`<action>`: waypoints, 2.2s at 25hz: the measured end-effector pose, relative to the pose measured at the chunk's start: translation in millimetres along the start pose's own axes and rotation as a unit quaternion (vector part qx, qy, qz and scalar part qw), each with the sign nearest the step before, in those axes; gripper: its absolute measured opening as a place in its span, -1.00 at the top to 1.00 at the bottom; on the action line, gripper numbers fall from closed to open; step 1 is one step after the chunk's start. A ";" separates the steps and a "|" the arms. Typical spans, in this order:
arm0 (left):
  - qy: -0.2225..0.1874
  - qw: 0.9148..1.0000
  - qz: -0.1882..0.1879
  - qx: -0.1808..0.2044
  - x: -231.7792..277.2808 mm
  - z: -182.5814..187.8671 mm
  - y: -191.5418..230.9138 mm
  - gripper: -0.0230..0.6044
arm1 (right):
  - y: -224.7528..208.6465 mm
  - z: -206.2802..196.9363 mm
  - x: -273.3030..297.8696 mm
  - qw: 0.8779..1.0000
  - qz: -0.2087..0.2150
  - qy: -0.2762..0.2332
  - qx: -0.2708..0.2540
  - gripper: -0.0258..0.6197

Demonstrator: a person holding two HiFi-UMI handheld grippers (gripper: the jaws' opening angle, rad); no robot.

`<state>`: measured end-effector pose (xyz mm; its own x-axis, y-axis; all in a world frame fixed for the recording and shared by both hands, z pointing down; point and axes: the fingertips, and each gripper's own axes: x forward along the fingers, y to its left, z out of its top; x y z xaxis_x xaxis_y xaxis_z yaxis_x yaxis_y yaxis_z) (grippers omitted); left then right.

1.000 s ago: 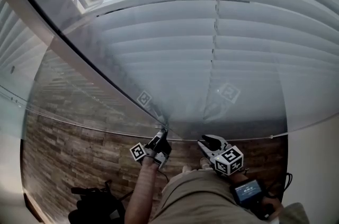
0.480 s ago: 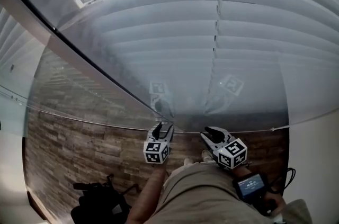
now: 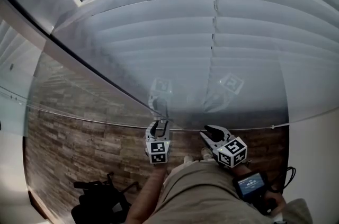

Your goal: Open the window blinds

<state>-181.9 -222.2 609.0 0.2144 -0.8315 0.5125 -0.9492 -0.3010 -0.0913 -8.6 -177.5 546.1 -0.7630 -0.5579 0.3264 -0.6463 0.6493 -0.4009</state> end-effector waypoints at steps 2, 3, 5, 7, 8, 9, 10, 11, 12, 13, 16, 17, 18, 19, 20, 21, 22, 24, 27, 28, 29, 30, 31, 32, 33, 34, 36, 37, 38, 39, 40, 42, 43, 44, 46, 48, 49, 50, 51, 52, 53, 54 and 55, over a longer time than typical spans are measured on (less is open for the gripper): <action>0.002 1.000 0.000 -0.006 0.4 -0.2 -3.0 0.46 | -0.2 -0.1 -0.1 1.000 0.001 0.000 0.001 0.55; 0.003 1.000 0.001 -0.011 0.3 -0.3 -3.9 0.47 | 0.0 0.2 -0.3 1.000 0.001 0.000 0.002 0.55; 0.006 1.000 0.003 -0.023 -0.1 0.6 -4.0 0.48 | -0.1 0.7 -0.7 1.000 0.001 -0.001 0.002 0.55; 0.008 0.999 0.001 -0.036 0.3 1.0 -4.1 0.49 | -1.1 0.4 -1.3 1.000 0.001 -0.001 0.003 0.55; 0.008 0.999 -0.001 -0.044 0.6 0.7 -4.2 0.49 | -1.6 0.3 -1.6 1.000 0.001 -0.002 0.003 0.55; 0.008 0.999 -0.003 -0.054 0.7 0.5 -4.2 0.49 | -2.0 0.3 -2.0 1.000 0.001 -0.002 0.003 0.55; 0.007 0.998 -0.006 -0.066 0.6 0.5 -4.1 0.49 | -2.3 0.4 -2.3 1.000 0.001 -0.003 0.003 0.55; 0.007 0.997 -0.010 -0.080 0.3 0.3 -3.9 0.49 | -2.5 0.4 -2.6 1.000 0.000 -0.003 0.003 0.55; 0.005 0.995 -0.015 -0.097 0.0 -0.2 -3.6 0.49 | -2.5 0.2 -2.8 1.000 0.000 -0.004 0.002 0.55; 0.004 0.993 -0.019 -0.115 -0.2 -1.0 -3.1 0.49 | -2.5 -0.2 -2.7 1.000 0.000 -0.004 0.002 0.55; 0.002 0.987 -0.030 -0.159 0.2 -3.1 -2.4 0.50 | -2.5 -1.4 -2.7 1.000 0.000 -0.004 0.002 0.55; 0.000 0.985 -0.033 -0.171 0.0 -3.8 -2.6 0.50 | -2.3 -1.9 -3.2 1.000 -0.001 -0.004 0.002 0.55; -0.001 0.983 -0.036 -0.181 -0.4 -4.4 -2.9 0.50 | -1.8 -2.4 -3.7 1.000 -0.001 -0.004 0.002 0.55; -0.002 0.981 -0.039 -0.188 -1.0 -5.1 -3.0 0.50 | -1.0 -3.0 -4.0 1.000 -0.001 -0.005 0.001 0.55; -0.004 0.980 -0.041 -0.194 -1.5 -5.7 -2.8 0.50 | -0.2 -3.4 -4.1 1.000 0.000 -0.005 0.001 0.55; -0.005 0.979 -0.043 -0.199 -1.9 -6.3 -2.5 0.50 | 0.5 -3.7 -4.0 1.000 0.000 -0.005 0.000 0.55; -0.006 0.977 -0.046 -0.206 -2.2 -6.7 -2.1 0.50 | 1.0 -3.9 -3.8 1.000 0.000 -0.005 -0.001 0.55; -0.009 0.972 -0.055 -0.229 -2.1 -6.9 -1.1 0.50 | 1.5 -3.7 -3.5 1.000 0.000 -0.004 -0.002 0.55; -0.013 0.963 -0.070 -0.261 -0.9 -6.4 -1.2 0.50 | 1.5 -3.1 -3.4 1.000 0.001 -0.004 -0.003 0.55; -0.014 0.961 -0.072 -0.265 -0.6 -7.4 -2.1 0.50 | 1.4 -4.4 -4.1 1.000 0.002 -0.005 -0.003 0.55; -0.015 0.961 -0.073 -0.268 -0.6 -9.6 -3.6 0.50 | 1.4 -7.0 -5.0 1.000 0.003 -0.006 -0.004 0.55; -0.016 0.960 -0.072 -0.268 -0.7 -12.9 -5.2 0.50 | 1.2 -10.7 -6.1 1.000 0.003 -0.007 -0.004 0.55; -0.016 0.961 -0.072 -0.268 -0.7 -16.6 -6.4 0.50 | 0.9 -14.7 -6.8 1.000 0.004 -0.008 -0.004 0.55; -0.017 0.961 -0.071 -0.268 -0.3 -19.4 -6.7 0.50 | 0.7 -17.8 -6.8 1.000 0.004 -0.009 -0.004 0.55; -0.017 0.961 -0.071 -0.267 0.2 -20.6 -6.0 0.50 | 0.7 -18.9 -6.3 1.000 0.004 -0.010 -0.003 0.55; -0.017 0.961 -0.072 -0.267 0.7 -20.1 -4.6 0.50 | 0.9 -18.1 -5.5 1.000 0.004 -0.010 -0.003 0.55; -0.018 0.961 -0.075 -0.267 1.5 -16.9 -1.5 0.50 | 2.0 -13.9 -4.2 1.000 0.004 -0.010 -0.003 0.55; -0.019 0.960 -0.078 -0.268 1.6 -15.6 -0.4 0.50 | 2.6 -11.9 -4.0 1.000 0.004 -0.010 -0.004 0.55; -0.021 0.959 -0.081 -0.270 1.5 -14.8 0.3 0.50 | 3.4 -10.6 -4.1 1.000 0.004 -0.010 -0.004 0.55; -0.022 0.958 -0.083 -0.273 1.2 -14.7 0.4 0.50 | 4.1 -10.3 -4.7 1.000 0.005 -0.009 -0.005 0.55; -0.024 0.957 -0.086 -0.275 1.0 -15.2 0.1 0.50 | 4.8 -11.0 -5.5 1.000 0.006 -0.009 -0.005 0.55; -0.032 0.957 -0.088 -0.276 -0.2 -14.7 0.5 0.49 | 5.8 -13.4 -6.6 1.000 0.009 -0.009 -0.005 0.55; -0.037 0.958 -0.087 -0.272 -1.4 -13.0 1.6 0.49 | 5.9 -14.2 -6.8 1.000 0.010 -0.009 -0.006 0.55; -0.043 0.959 -0.085 -0.266 -3.0 -11.2 2.7 0.47 | 5.5 -15.0 -7.2 1.000 0.010 -0.009 -0.007 0.55; -0.053 0.964 -0.082 -0.249 -7.1 -9.0 2.8 0.42 | 4.0 -16.9 -8.7 1.000 0.008 -0.010 -0.011 0.55; -0.061 0.967 -0.083 -0.232 -12.0 -9.5 -0.1 0.37 | 3.4 -17.6 -10.5 1.000 0.003 -0.012 -0.024 0.55; -0.064 0.969 -0.083 -0.223 -14.6 -10.7 -2.0 0.34 | 3.8 -17.1 -11.2 0.999 0.000 -0.013 -0.032 0.55; -0.065 0.971 -0.081 -0.215 -17.6 -12.5 -3.9 0.33 | 4.6 -16.2 -11.8 0.999 -0.002 -0.014 -0.039 0.55; -0.066 0.974 -0.079 -0.204 -20.8 -14.3 -6.2 0.33 | 5.3 -15.3 -12.3 0.999 -0.005 -0.015 -0.043 0.55; -0.065 0.977 -0.076 -0.190 -24.2 -15.7 -9.2 0.33 | 5.9 -14.3 -12.8 0.999 -0.007 -0.016 -0.047 0.55; -0.064 0.981 -0.071 -0.171 -27.4 -16.3 -13.4 0.33 | 6.0 -13.2 -13.6 0.998 -0.010 -0.017 -0.052 0.55; -0.062 0.985 -0.067 -0.149 -30.2 -16.2 -18.7 0.33 | 5.8 -11.7 -14.7 0.998 -0.015 -0.018 -0.059 0.55; -0.059 0.988 -0.064 -0.124 -32.4 -15.8 -25.0 0.33 | 5.2 -10.1 -15.7 0.997 -0.020 -0.019 -0.067 0.55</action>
<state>-168.7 -180.4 608.2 0.3480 -0.8471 0.4016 -0.9366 -0.2956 0.1881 -0.1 -160.1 547.5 -0.7365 -0.6030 0.3065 -0.6746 0.6875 -0.2688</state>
